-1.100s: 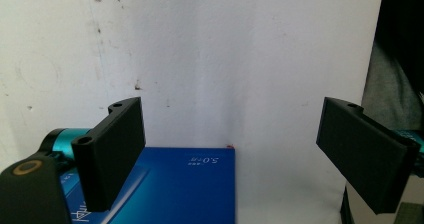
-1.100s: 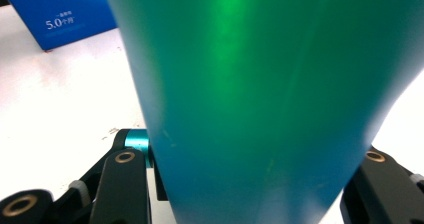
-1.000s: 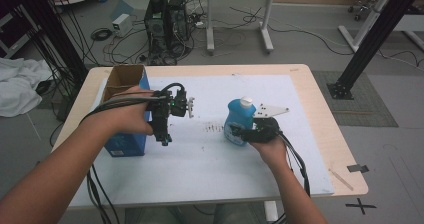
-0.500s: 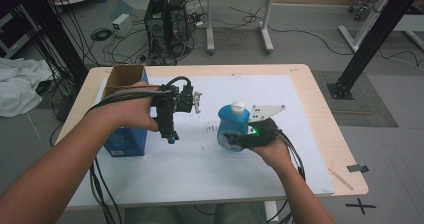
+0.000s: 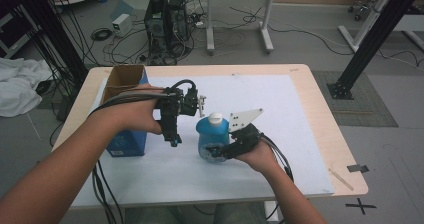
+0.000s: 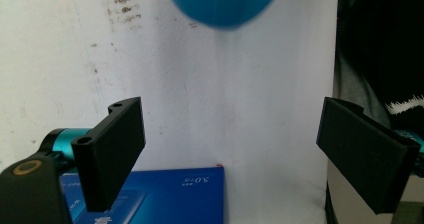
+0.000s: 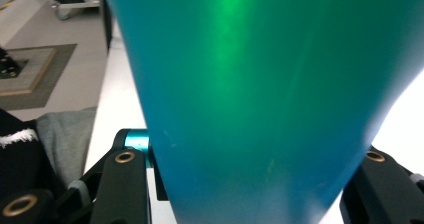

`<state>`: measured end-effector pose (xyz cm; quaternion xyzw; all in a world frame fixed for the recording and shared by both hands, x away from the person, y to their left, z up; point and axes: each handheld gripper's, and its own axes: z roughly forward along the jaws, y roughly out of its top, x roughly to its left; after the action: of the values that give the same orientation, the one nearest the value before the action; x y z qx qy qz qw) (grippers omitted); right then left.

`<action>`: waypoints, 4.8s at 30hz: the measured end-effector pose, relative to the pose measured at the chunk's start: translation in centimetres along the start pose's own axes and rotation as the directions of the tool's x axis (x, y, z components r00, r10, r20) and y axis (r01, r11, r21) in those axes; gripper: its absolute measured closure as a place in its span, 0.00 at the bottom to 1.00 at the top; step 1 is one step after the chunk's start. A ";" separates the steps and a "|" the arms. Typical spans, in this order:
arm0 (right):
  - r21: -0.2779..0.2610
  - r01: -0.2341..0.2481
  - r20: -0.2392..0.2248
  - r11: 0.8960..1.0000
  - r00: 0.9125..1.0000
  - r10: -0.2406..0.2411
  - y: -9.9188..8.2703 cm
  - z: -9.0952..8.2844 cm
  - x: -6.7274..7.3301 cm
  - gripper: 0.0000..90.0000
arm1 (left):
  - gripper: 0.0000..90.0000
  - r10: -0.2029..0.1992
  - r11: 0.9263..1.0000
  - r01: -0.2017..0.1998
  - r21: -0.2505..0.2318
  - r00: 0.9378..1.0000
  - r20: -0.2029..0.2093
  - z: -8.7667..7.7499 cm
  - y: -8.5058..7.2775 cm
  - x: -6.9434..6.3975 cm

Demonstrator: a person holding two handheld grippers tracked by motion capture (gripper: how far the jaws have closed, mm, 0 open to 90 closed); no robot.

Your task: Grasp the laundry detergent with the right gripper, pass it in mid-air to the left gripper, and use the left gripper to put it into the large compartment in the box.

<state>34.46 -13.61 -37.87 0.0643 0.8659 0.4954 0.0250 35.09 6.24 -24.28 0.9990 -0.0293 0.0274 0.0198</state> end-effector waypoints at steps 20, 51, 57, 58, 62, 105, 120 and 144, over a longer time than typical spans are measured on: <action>-0.031 0.102 -0.083 0.994 0.991 -0.104 2.1 4.7 0.9 0.50 | 0.13 0.030 1.000 -0.030 0.000 0.999 0.022 0.7 1.7 -1.6; -0.023 0.094 -0.113 0.995 0.989 -0.096 3.8 5.8 1.8 0.50 | 0.20 0.036 0.999 -0.038 0.032 0.998 0.042 1.4 1.6 -2.3; -0.026 0.054 -0.114 0.998 0.992 -0.057 3.8 5.9 2.2 0.50 | 0.24 0.048 0.998 -0.049 0.040 0.999 0.022 1.2 1.7 -2.4; -0.021 0.050 -0.117 0.999 0.992 -0.052 3.9 5.8 2.2 0.50 | 0.24 0.042 0.998 -0.043 0.038 0.999 0.025 1.2 1.8 -2.4; -0.024 0.050 -0.114 0.998 0.992 -0.052 3.8 5.9 2.2 0.50 | 0.27 0.046 0.998 -0.047 0.044 0.999 0.020 1.2 1.9 -2.4; -0.034 0.038 -0.146 0.999 0.988 -0.042 3.9 6.0 2.1 0.50 | 0.42 -0.031 0.995 0.024 0.095 0.997 0.066 1.0 2.2 -1.8; -0.057 0.032 -0.148 0.998 0.988 -0.040 3.8 5.3 1.3 0.33 | 0.43 -0.033 0.996 0.028 0.088 0.998 0.051 0.5 3.0 -1.6; -0.027 0.013 -0.077 1.000 0.997 -0.016 3.6 1.4 0.5 0.15 | 0.42 -0.093 0.992 0.087 0.093 0.994 0.060 -1.6 2.0 -0.7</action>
<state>34.41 -10.51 -35.43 0.0385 0.8600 0.5088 -0.0039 34.17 4.33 -22.64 0.9995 0.0165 -0.0043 -0.0249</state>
